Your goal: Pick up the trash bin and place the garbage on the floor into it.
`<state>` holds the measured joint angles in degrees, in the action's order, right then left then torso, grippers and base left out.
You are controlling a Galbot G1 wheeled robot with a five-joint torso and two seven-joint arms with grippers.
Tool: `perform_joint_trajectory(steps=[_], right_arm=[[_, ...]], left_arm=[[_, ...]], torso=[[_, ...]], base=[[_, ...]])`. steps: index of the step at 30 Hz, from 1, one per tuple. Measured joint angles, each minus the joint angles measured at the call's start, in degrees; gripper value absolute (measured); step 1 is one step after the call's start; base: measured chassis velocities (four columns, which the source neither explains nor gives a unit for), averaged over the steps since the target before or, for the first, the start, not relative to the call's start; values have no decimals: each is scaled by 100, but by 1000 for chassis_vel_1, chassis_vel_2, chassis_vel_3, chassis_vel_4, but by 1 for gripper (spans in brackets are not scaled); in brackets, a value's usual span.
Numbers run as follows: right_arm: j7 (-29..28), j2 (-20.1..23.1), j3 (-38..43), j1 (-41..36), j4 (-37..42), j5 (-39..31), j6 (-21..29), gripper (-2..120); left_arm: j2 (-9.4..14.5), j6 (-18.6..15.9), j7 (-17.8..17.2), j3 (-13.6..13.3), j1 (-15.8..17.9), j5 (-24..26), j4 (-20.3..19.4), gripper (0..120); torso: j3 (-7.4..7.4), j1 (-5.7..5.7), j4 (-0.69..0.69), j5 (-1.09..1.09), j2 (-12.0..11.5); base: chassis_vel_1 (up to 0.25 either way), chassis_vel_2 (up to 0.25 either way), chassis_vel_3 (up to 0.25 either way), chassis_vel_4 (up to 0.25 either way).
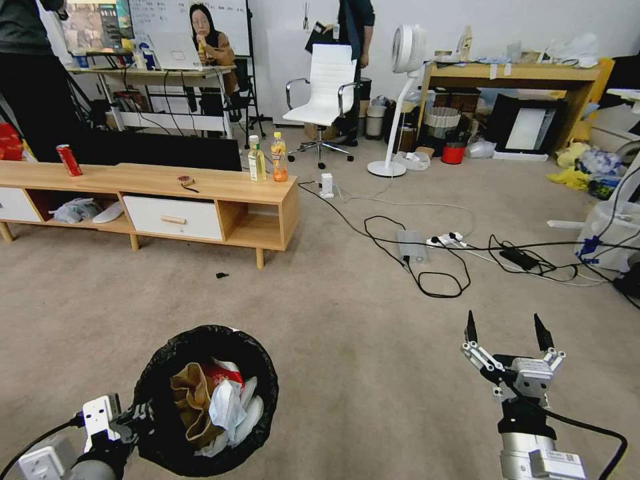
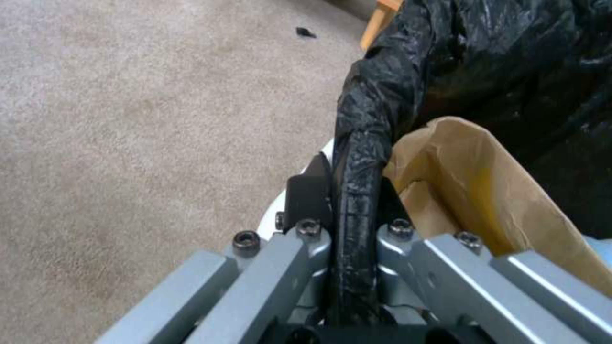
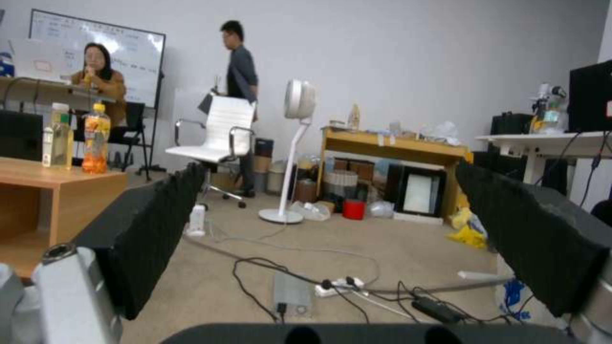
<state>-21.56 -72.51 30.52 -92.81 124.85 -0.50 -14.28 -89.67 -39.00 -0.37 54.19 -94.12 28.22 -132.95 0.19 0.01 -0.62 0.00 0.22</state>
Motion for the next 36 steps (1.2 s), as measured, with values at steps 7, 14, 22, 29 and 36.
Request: perform_joint_trajectory(steps=[7, 14, 22, 29, 36], right_arm=[[9, 2, -26, 8, -17, 6, -10, 100], [19, -14, -51, 27, -29, 13, -11, 100], [22, 8, -38, 35, -27, -10, 1, 100], [22, 34, -19, 101, -42, -64, 30, 100], [23, 45, -19, 122, -51, -92, 49, 100]], left_arm=[[20, -10, 0, 23, 2, 12, 0, 2], [31, -25, -6, 23, 8, 44, 0, 2], [38, -49, -22, 20, 26, 107, 0, 2], [58, -74, -31, 39, 40, 147, -2, 2], [77, -138, -91, 65, 40, 328, -12, 2]], torso=[[-2, 0, 0, 0, 0], [-1, 0, 0, 0, 0], [-1, 0, 0, 0, 0], [-1, 0, 0, 0, 0], [0, 0, 0, 0, 1]], base=[[0, 0, 0, 0], [0, 0, 0, 0], [0, 0, 0, 0], [0, 0, 0, 0], [0, 0, 0, 0]])
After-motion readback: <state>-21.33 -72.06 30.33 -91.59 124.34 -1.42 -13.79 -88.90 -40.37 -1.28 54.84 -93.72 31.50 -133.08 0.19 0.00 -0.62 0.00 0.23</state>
